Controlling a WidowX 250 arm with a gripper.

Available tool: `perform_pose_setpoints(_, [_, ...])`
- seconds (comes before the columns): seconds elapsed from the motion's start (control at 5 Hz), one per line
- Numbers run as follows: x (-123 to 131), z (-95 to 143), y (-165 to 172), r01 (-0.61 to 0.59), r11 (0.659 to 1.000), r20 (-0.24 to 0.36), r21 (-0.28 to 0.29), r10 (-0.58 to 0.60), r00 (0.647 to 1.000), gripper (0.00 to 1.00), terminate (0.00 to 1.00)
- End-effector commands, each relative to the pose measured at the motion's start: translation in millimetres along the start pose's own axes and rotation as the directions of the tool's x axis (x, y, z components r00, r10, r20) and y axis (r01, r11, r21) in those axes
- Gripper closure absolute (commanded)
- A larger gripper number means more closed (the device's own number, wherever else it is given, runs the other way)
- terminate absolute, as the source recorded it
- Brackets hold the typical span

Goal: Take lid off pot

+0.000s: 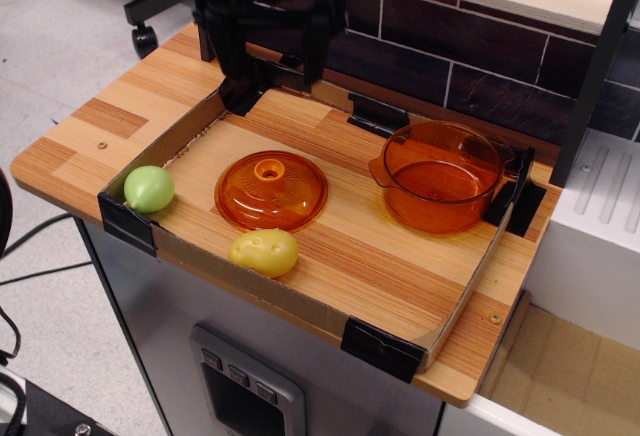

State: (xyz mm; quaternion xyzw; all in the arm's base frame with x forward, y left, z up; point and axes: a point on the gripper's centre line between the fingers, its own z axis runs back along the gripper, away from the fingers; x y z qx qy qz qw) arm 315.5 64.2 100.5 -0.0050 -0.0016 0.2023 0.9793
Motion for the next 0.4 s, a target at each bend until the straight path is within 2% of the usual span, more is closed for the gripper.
perform_pose_setpoints(0.0, [22.1,34.4,16.1,-0.066,0.998,0.090,0.021,0.064,0.994,0.00,0.00])
perform_pose_setpoints(0.2, [22.1,34.4,16.1,-0.066,0.998,0.090,0.021,0.064,0.994,0.00,1.00])
